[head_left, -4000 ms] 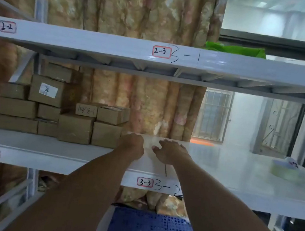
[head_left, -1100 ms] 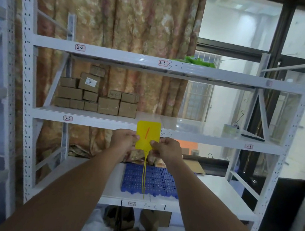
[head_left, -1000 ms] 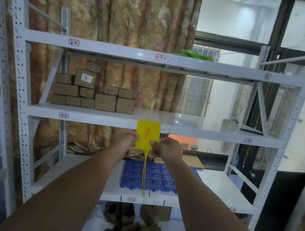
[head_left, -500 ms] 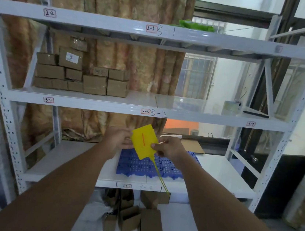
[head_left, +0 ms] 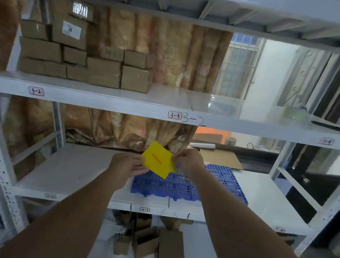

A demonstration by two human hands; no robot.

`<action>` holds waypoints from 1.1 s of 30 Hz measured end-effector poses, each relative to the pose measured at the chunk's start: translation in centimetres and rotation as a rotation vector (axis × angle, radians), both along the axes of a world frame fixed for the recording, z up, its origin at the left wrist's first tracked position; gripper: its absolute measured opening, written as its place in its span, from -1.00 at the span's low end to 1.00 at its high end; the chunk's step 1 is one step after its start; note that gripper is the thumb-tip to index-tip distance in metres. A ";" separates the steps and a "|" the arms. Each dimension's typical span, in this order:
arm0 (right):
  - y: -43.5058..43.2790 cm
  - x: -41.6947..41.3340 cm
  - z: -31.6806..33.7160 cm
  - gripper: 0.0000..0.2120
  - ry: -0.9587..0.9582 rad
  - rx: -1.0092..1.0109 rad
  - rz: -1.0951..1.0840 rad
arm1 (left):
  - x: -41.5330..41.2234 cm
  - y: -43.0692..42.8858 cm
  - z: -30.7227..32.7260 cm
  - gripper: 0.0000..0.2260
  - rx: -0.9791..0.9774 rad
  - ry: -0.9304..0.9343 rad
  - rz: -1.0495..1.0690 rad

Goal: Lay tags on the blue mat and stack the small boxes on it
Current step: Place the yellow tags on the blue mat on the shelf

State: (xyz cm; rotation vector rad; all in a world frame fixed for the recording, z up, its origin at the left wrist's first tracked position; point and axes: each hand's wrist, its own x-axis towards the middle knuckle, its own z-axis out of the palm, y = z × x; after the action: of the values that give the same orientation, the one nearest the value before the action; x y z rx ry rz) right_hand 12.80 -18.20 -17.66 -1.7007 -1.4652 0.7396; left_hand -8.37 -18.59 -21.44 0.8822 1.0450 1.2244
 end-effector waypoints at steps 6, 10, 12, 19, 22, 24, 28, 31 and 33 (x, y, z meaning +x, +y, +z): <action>6.5 -0.9 -3.8 -0.88 0.060 -0.048 0.021 | -1.3 5.1 -3.7 -0.88 -0.053 -0.141 0.005; 9.5 -1.6 -4.8 -0.89 0.033 -0.090 0.014 | -1.8 7.7 -6.3 -0.86 -0.109 -0.164 0.055; 11.4 -1.5 -5.6 -0.90 0.014 -0.126 0.002 | -2.2 8.8 -7.5 -0.89 -0.141 -0.153 0.107; 18.3 -0.5 -10.7 -0.94 0.287 -0.271 -0.024 | -5.2 11.4 -12.3 -0.91 -0.229 -0.109 0.319; 21.4 -0.3 -14.0 -0.79 0.269 -0.330 -0.009 | -6.7 11.3 -14.8 -0.92 -0.253 -0.116 0.407; 22.9 -0.4 -16.2 -0.75 0.214 -0.370 0.035 | -7.8 11.4 -16.7 -0.92 -0.274 -0.126 0.441; 24.4 -1.0 -20.4 -0.85 0.111 -0.403 0.148 | -9.5 11.6 -20.3 -0.93 -0.317 -0.144 0.526; 25.5 -2.1 -23.5 -0.88 0.039 -0.453 0.176 | -10.1 11.4 -21.8 -0.93 -0.342 -0.138 0.553; 26.3 -2.5 -25.2 -0.86 -0.050 -0.478 0.182 | -9.9 11.4 -22.4 -0.93 -0.350 -0.129 0.556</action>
State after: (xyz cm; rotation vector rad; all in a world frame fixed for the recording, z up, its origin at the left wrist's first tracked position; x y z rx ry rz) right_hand 10.28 8.13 -42.82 -1.9588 -1.5801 1.2316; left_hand -18.29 -7.19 -43.88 0.2375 1.3971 1.4669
